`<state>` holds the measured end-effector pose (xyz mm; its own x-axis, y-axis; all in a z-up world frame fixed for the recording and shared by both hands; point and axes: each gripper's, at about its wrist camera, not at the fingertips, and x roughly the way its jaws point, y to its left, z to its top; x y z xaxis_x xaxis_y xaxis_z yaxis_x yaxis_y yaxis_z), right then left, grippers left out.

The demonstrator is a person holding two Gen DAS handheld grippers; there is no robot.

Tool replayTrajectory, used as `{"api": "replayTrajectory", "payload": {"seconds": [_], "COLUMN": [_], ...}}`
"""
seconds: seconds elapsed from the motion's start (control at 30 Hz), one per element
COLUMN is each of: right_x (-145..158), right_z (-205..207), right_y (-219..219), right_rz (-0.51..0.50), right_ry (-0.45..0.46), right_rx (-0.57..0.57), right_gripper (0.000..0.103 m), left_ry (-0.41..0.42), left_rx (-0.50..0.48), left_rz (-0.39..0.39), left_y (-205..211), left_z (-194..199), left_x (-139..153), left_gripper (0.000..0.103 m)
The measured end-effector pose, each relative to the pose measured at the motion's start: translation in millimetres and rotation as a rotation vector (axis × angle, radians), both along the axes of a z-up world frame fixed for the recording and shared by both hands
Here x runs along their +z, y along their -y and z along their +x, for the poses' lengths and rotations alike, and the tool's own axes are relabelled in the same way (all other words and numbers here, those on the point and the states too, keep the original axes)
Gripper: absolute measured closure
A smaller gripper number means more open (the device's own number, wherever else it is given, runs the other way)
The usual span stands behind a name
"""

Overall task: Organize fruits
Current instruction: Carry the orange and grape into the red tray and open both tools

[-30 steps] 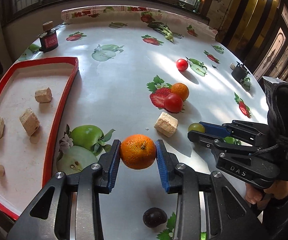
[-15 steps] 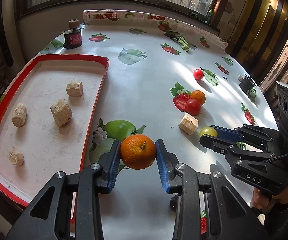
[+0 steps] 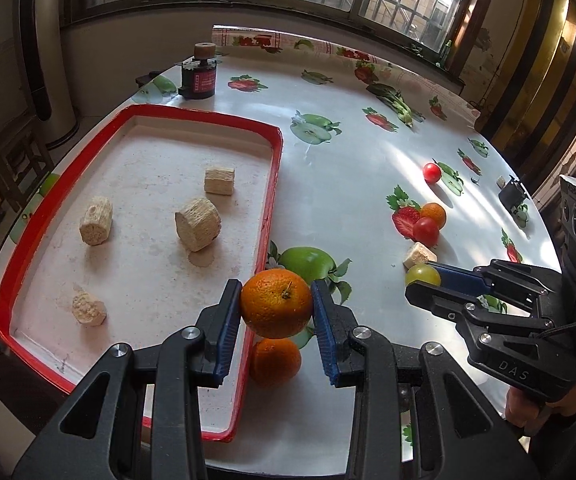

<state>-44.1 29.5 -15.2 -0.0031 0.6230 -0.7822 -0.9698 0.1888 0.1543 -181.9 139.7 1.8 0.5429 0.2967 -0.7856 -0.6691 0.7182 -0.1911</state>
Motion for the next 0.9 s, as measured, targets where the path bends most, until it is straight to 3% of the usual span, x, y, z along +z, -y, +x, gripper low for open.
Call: {"api": "replayTrajectory", "payload": {"seconds": [0.57,0.9], "right_x": [10.1,16.9], "right_z": [-34.0,-23.8], "right_y": [-59.0,-126.2], "right_rz": [0.037,0.050], "right_ry": [-0.014,-0.042], "right_rx": [0.093,0.078], "right_gripper": [0.078,0.078], "left_ry": [0.000,-0.019], "left_rx": [0.124,0.177], "left_rz": [0.010,0.034], "left_y": [-49.2,-106.8], "left_z": [-43.8,-33.2], "left_x": [3.3,6.9], "left_gripper": [0.071,0.071]}}
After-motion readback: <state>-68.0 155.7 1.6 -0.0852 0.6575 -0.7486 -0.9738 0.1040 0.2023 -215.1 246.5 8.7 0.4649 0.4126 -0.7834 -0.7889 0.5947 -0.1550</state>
